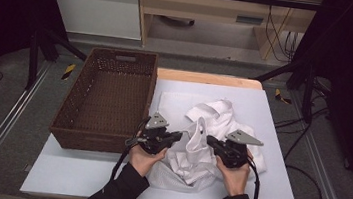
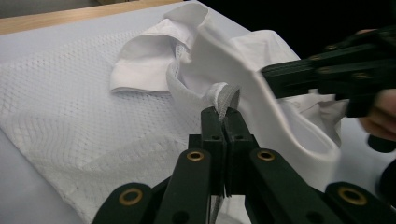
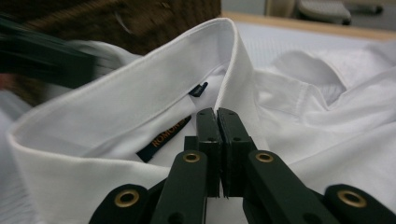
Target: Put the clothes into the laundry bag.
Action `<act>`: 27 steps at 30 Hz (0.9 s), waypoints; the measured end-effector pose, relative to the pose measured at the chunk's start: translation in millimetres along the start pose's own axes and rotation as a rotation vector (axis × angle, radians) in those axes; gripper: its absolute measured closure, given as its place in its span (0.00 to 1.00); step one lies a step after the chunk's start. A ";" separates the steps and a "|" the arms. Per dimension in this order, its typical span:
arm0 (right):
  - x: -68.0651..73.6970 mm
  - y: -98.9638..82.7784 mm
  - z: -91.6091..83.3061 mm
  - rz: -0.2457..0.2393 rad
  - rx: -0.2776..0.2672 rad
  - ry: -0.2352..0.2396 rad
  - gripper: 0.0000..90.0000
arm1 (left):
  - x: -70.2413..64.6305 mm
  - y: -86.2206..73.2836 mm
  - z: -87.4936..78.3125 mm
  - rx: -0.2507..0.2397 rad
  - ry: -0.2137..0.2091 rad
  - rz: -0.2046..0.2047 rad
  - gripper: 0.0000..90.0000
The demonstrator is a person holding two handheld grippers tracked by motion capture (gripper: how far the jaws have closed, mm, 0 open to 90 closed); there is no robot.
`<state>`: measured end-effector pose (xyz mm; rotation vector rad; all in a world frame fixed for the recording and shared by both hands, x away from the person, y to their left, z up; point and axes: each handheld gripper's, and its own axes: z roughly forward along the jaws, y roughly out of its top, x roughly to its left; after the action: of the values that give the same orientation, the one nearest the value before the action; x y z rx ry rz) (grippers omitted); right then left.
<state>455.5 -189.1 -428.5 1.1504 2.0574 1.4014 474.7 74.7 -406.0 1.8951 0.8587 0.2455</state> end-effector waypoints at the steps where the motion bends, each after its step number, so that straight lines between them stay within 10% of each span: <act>1: 3.1 0.5 -8.7 -0.019 -0.030 0.021 0.99 | 0.3 2.3 1.1 0.002 -0.002 -0.010 0.99; 6: 25.2 -5.2 -25.6 -0.118 -0.052 0.150 0.99 | -3.4 18.2 2.7 0.002 0.011 0.001 0.99; 12: 38.8 -18.1 11.9 -0.139 0.058 0.184 0.99 | -19.1 29.7 4.0 -0.018 0.002 0.026 0.99; 17: 39.7 -18.7 46.5 -0.110 0.125 0.115 0.98 | -29.0 24.5 3.9 -0.016 -0.022 0.054 0.99; 25: 37.5 -17.7 85.2 -0.075 0.164 -0.131 0.97 | -21.8 4.1 3.7 0.009 -0.035 0.036 0.99; 27: 36.9 -19.6 88.3 -0.064 0.158 -0.116 0.95 | -17.8 -0.8 3.4 0.009 -0.034 0.028 0.99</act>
<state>488.2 -111.9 -478.7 1.1879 2.1329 1.1319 463.1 60.8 -404.8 1.9149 0.8121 0.2258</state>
